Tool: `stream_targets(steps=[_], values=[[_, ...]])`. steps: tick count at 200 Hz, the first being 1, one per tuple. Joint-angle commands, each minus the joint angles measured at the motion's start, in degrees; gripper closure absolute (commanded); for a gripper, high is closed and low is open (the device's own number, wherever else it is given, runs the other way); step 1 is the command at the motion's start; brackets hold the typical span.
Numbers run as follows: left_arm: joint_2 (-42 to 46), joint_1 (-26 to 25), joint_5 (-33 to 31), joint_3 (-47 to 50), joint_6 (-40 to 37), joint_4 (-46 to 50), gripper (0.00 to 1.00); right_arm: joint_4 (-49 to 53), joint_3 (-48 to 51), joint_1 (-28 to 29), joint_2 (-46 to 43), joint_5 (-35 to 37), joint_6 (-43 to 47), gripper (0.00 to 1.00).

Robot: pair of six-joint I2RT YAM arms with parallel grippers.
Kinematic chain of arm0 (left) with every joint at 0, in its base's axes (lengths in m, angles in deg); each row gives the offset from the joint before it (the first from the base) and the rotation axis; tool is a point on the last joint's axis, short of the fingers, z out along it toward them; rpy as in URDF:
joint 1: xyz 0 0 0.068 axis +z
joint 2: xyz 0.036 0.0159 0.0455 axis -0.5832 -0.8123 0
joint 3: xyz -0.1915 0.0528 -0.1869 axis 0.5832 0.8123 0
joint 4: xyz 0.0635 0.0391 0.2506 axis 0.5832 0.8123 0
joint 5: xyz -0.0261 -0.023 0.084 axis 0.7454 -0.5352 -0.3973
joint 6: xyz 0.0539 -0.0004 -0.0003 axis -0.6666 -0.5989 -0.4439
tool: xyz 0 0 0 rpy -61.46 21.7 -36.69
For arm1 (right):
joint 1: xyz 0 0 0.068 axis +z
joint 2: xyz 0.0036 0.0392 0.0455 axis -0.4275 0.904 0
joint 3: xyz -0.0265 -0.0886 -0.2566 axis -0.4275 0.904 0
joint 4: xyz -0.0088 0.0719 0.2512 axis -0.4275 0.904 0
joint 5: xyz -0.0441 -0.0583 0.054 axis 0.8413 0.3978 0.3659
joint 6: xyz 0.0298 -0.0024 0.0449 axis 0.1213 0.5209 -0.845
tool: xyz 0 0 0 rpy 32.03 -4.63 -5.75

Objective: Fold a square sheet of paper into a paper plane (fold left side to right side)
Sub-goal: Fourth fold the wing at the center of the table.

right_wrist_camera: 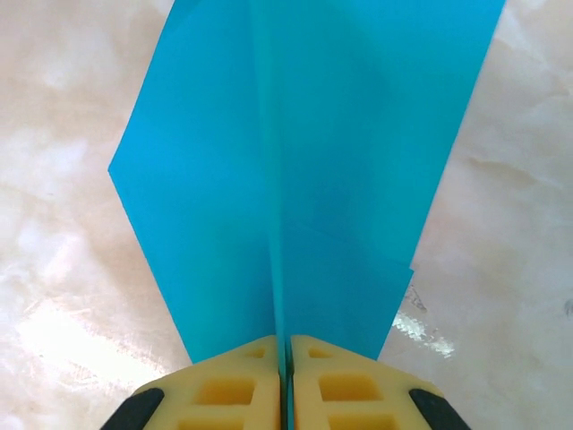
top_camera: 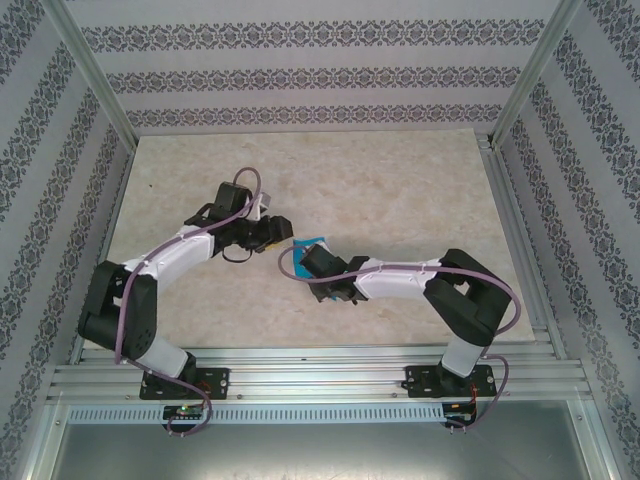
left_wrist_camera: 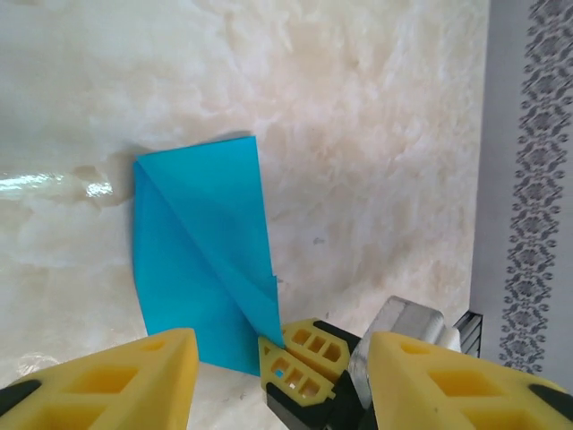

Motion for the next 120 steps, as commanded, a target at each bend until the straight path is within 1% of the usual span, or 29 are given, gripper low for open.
stream_targets(steps=[1, 14, 28, 88, 120], values=[[0.1, 0.7, 0.7, 3.8, 0.1, -1.7, 0.50, -4.9, 2.6, -2.1, -3.0, -5.6, -3.0, 0.89], [-1.1, 0.6, 2.6, 6.0, 2.3, -5.8, 0.56, -7.4, 4.7, -3.6, -3.8, -8.1, -4.2, 0.89], [-2.5, -0.1, 3.6, 7.2, 3.6, -9.1, 0.59, -10.0, 6.6, -4.8, -4.5, -10.6, -5.5, 0.89], [-9.5, -6.4, 4.3, 3.5, 5.6, -13.2, 0.59, -21.7, 13.4, -10.3, -5.9, -22.4, -10.6, 0.88], [-13.1, -8.5, 3.7, 2.3, 7.5, -15.7, 0.61, -21.9, 13.2, -10.5, -5.7, -23.8, -10.0, 0.88]])
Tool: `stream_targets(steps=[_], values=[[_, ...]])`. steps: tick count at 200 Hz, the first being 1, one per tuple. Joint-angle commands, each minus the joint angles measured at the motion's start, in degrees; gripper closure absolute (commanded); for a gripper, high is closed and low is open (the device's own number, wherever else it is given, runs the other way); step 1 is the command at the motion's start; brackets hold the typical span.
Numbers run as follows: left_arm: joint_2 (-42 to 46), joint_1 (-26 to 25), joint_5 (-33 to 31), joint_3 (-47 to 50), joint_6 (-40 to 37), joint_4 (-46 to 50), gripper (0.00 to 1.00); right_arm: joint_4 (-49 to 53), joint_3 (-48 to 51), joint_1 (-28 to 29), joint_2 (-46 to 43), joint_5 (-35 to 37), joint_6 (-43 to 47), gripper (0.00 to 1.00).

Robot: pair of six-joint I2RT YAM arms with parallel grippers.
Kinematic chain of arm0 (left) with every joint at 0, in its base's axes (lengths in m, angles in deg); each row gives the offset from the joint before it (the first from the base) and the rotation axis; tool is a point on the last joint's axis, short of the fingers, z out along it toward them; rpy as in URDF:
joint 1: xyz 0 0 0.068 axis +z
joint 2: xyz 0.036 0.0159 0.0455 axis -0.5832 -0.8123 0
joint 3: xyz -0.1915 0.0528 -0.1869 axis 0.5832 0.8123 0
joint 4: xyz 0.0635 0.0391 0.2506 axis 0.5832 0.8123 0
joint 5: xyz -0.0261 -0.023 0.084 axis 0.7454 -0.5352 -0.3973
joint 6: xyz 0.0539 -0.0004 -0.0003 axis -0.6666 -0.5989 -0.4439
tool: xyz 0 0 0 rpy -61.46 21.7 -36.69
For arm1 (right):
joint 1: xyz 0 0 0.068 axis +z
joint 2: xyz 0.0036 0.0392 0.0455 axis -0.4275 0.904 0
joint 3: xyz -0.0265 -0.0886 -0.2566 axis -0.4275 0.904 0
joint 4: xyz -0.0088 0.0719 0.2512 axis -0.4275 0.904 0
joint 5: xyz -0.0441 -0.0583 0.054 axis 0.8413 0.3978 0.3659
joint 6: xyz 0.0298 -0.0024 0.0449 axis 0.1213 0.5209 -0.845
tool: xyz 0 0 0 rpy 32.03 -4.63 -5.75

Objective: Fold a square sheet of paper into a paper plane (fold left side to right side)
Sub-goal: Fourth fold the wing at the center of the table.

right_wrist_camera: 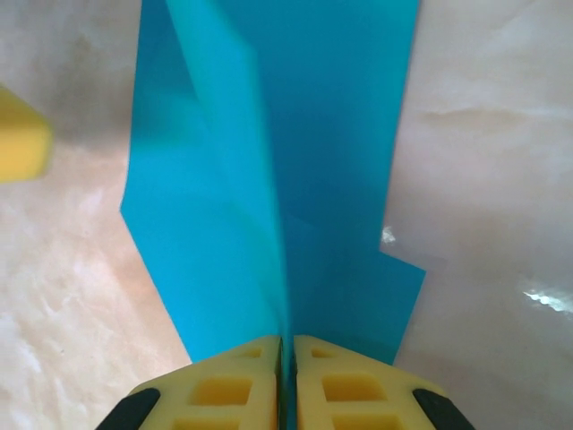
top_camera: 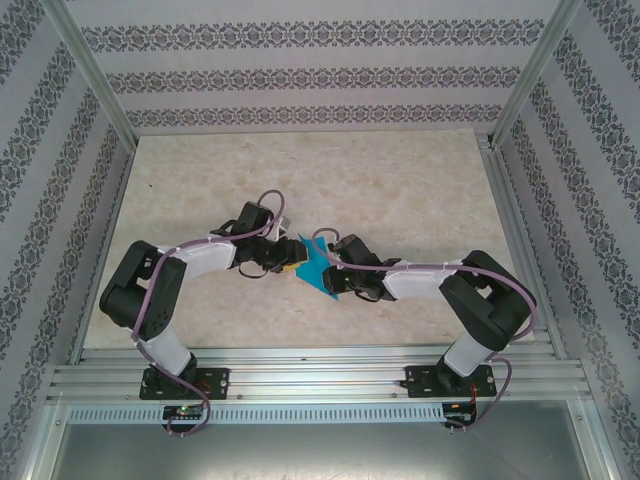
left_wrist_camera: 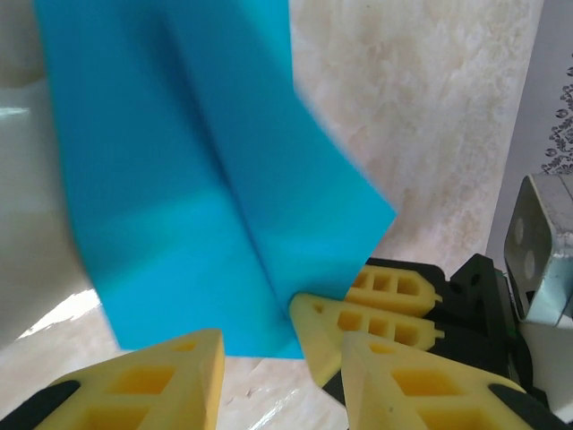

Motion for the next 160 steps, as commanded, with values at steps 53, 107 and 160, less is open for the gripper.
stream_targets(steps=[53, 107, 160], values=[[-4.9, -2.0, -0.7, -1.1, 3.1, -6.4, 0.69, -4.4, 0.5, -0.7, 0.1, -4.8, -1.2, 0.87], [-7.1, -2.8, -0.4, -1.0, 3.7, -7.8, 0.59, -5.4, 0.3, -1.0, 1.8, -6.6, -1.8, 0.87], [-8.5, -3.0, -3.4, -1.3, 2.8, -4.4, 0.59, -6.5, 0.4, -2.1, 2.7, -9.0, -2.5, 0.83]])
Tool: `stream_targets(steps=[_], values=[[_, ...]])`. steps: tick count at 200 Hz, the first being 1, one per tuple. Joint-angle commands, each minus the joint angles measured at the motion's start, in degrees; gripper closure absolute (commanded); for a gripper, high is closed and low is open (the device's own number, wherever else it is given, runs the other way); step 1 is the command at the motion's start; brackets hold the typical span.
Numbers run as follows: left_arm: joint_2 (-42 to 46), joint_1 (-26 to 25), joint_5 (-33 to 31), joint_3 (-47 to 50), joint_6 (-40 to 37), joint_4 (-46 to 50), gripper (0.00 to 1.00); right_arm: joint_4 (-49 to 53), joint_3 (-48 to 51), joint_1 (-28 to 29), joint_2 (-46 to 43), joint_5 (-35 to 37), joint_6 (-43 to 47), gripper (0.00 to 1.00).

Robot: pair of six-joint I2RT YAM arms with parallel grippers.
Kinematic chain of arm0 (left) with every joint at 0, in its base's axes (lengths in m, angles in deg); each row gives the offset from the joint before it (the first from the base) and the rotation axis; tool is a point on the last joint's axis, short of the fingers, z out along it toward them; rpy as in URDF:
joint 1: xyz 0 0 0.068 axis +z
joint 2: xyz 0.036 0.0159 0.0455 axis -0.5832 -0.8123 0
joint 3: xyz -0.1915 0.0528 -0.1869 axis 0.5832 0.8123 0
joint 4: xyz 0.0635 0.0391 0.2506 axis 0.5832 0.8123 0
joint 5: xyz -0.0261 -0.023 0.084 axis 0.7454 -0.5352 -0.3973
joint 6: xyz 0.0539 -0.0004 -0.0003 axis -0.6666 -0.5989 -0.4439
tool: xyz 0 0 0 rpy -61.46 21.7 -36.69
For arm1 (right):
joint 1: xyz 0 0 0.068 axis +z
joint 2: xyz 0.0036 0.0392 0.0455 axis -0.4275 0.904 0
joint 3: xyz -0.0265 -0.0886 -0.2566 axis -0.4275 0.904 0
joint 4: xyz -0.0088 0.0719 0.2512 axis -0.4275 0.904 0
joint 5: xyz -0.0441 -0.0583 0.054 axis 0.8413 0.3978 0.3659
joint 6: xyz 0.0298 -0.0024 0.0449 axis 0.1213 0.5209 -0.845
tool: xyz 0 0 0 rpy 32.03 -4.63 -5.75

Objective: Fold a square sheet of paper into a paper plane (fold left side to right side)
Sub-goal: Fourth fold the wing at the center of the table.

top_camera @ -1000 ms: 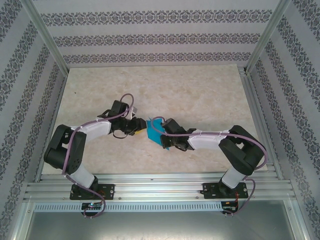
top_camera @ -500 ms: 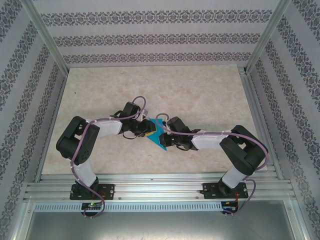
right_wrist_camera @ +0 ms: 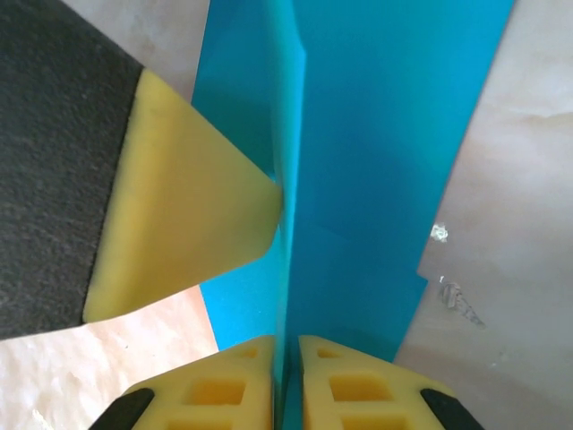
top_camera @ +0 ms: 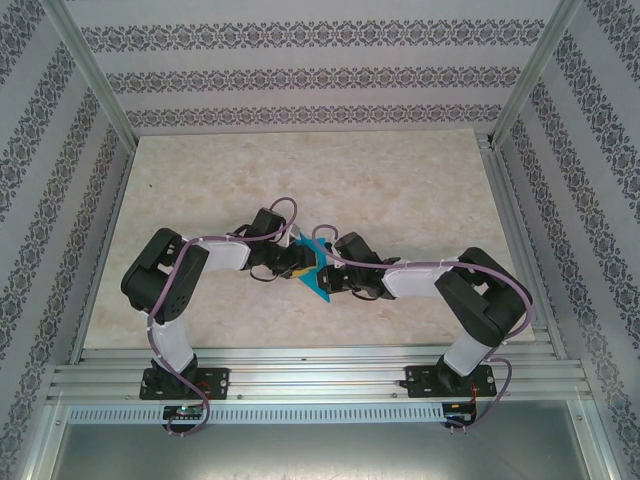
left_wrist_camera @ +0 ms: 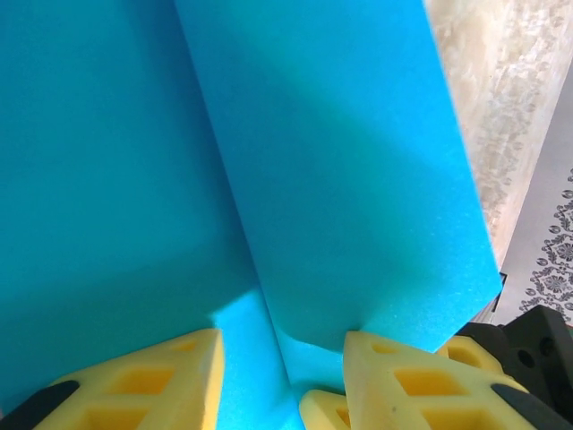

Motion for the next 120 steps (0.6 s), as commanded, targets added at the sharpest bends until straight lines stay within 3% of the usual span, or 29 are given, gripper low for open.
stream_targets(steps=[1, 81, 120], values=[[-1.1, -0.7, -2.7, -0.7, -0.4, 1.1, 0.59, -2.6, 0.3, -0.7, 1.0, -2.3, -1.0, 0.83], [-2.7, -0.7, -5.1, -0.8, -0.5, 2.7, 0.60, 2.4, 1.7, -5.5, -8.2, -3.1, 0.2, 0.67], [-2.6, -0.7, -5.1, -1.2, -0.8, 3.1, 0.60, 4.5, 0.7, -7.6, -5.5, -2.5, 0.5, 0.75]])
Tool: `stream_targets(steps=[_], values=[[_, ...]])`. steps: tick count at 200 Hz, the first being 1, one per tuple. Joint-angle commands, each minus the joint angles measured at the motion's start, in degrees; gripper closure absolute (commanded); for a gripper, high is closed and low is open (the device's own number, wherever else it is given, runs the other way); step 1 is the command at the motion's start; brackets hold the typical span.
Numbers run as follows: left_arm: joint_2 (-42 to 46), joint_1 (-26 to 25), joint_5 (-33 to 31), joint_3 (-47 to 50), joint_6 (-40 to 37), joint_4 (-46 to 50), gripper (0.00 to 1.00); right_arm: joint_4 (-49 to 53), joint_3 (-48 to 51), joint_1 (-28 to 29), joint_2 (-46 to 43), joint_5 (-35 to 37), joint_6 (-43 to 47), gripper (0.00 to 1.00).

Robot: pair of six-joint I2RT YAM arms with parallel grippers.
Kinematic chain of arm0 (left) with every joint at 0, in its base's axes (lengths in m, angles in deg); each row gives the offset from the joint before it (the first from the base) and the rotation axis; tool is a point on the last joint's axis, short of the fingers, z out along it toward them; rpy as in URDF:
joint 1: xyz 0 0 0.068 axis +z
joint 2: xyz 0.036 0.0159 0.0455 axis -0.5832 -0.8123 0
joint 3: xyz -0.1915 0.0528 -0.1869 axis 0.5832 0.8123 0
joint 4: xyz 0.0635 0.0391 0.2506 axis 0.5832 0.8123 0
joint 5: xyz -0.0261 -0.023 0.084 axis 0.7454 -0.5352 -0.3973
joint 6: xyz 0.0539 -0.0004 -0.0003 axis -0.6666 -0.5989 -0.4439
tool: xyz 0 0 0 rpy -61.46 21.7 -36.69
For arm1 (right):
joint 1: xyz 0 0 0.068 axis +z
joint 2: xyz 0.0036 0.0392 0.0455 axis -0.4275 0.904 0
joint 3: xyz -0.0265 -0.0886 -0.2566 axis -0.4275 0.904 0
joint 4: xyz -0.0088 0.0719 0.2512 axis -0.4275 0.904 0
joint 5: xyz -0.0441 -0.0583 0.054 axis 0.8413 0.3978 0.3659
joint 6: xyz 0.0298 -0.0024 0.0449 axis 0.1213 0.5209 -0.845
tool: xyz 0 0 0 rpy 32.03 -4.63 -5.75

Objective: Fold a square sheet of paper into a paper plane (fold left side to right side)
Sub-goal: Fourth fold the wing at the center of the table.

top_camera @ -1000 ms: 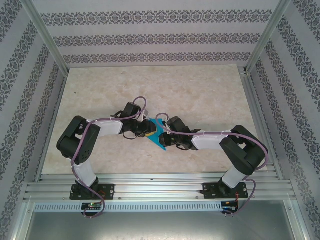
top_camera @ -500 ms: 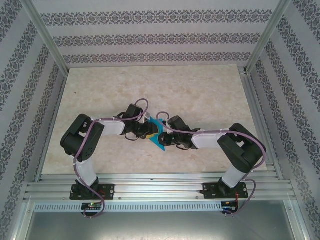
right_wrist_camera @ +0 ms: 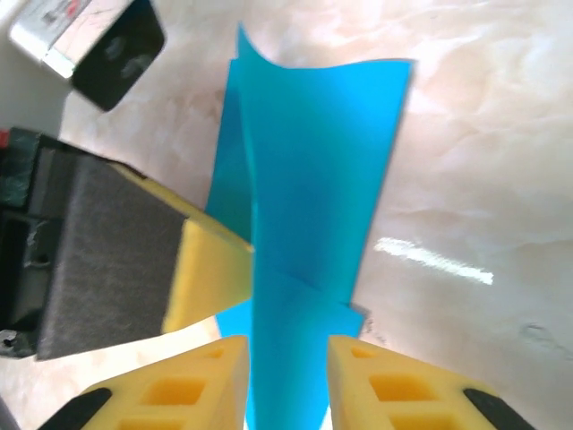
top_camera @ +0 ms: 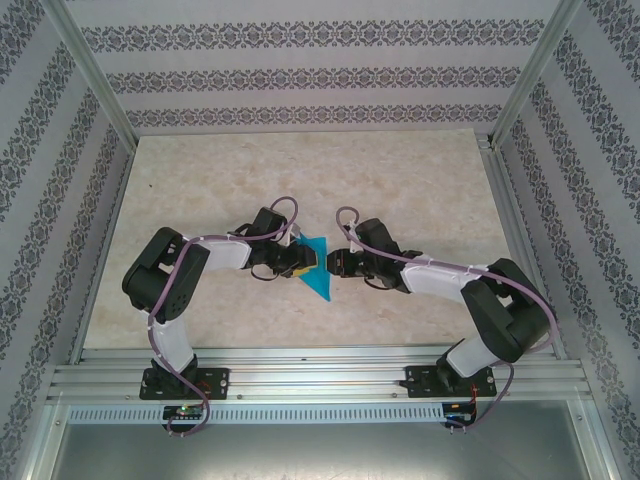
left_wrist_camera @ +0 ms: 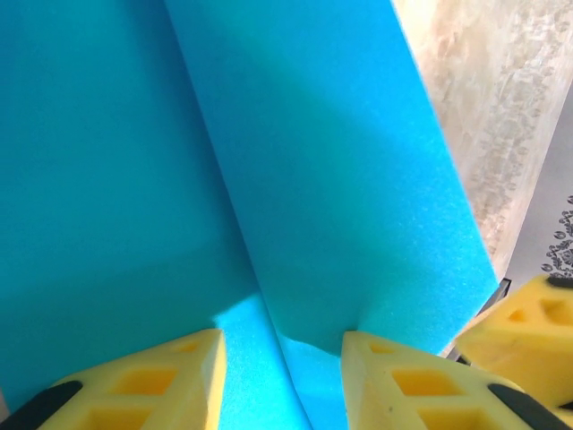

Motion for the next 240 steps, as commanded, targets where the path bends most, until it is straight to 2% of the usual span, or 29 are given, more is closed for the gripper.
stream_targets(steps=[1, 66, 116, 208, 240], values=[[-2.0, -0.5, -4.1, -0.3, -0.7, 2.3, 0.60, 2.3, -0.2, -0.6, 2.2, 0.1, 1.1, 0.75], [-1.9, -0.5, -3.9, -0.3, -0.8, 2.4, 0.60, -1.6, -2.4, -0.4, 9.1, -3.0, -1.5, 0.81], [-1.9, -0.5, -3.9, -0.2, -0.8, 2.1, 0.60, -2.4, -3.4, -0.4, 10.5, -3.8, -1.7, 0.81], [-1.6, -0.6, -3.7, 0.3, -0.8, 1.9, 0.60, -3.0, -4.7, -0.2, 12.0, -4.6, -2.1, 0.93], [-1.6, -0.5, -3.7, 0.4, -0.8, 1.7, 0.60, -3.1, -5.1, 0.0, 12.8, -5.0, -2.0, 0.94]])
